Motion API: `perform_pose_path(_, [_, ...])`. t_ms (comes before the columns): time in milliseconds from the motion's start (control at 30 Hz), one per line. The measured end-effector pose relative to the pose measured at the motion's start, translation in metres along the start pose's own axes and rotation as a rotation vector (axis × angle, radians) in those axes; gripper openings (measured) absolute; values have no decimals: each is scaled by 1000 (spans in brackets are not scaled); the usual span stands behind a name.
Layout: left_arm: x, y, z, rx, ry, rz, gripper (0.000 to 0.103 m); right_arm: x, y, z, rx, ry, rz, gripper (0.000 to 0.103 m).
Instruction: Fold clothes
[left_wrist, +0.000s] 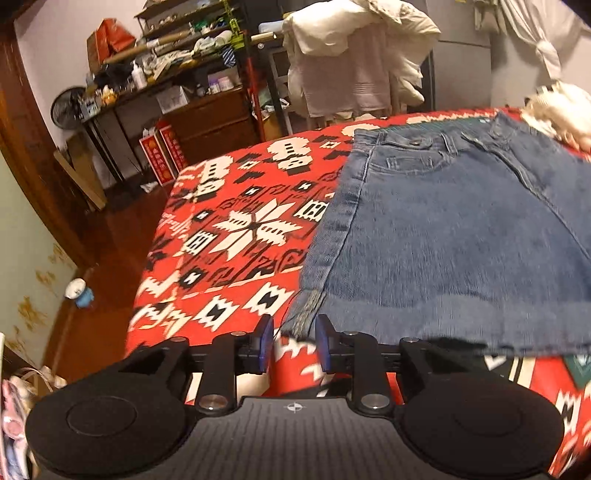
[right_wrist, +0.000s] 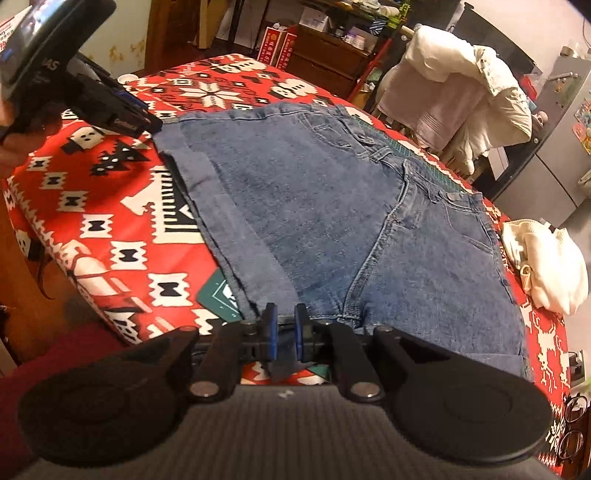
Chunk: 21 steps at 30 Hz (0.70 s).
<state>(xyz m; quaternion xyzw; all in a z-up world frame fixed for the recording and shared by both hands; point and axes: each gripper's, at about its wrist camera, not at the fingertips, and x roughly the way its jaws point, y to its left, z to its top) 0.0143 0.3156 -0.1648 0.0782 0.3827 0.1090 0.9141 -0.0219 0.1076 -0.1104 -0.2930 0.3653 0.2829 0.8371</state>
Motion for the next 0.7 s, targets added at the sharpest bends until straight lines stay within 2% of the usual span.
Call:
perform_pose_path(67, [6, -2, 2, -1, 1, 2, 32, 2, -2, -1, 6, 5, -3, 8])
perform_pose_path(133, [9, -2, 5, 2, 3, 1, 33, 4, -4, -2, 15, 10, -2, 8])
perform_pose_path(200, [11, -2, 8, 0, 11, -25, 17, 5, -5, -3, 24, 10, 4, 8])
perform_pose_path(233, [11, -4, 8, 10, 10, -19, 16, 5, -5, -3, 27, 10, 8, 8])
perform_pose_path(267, [10, -10, 8, 43, -3, 4, 12, 5, -6, -4, 30, 10, 12, 8])
perform_pose_path(300, [8, -16, 7, 81, -20, 31, 2, 5, -6, -4, 33, 10, 16, 8])
perform_pose_path(333, [8, -21, 6, 107, -34, 70, 0, 5, -7, -5, 36, 10, 20, 7])
perform_pose_path(400, [10, -21, 7, 109, -43, 117, 0, 6, -8, -6, 42, 9, 28, 1])
perform_pose_path(467, [15, -9, 11, 45, -23, 130, 0, 6, -8, -7, 48, 9, 36, 0])
perform_pose_path(633, [12, 3, 16, -18, 9, 93, 0, 7, -11, -9, 63, 8, 56, 0])
perform_pose_path(700, [3, -1, 17, -27, 7, 67, 0, -1, -17, -10, 83, -20, 54, 1])
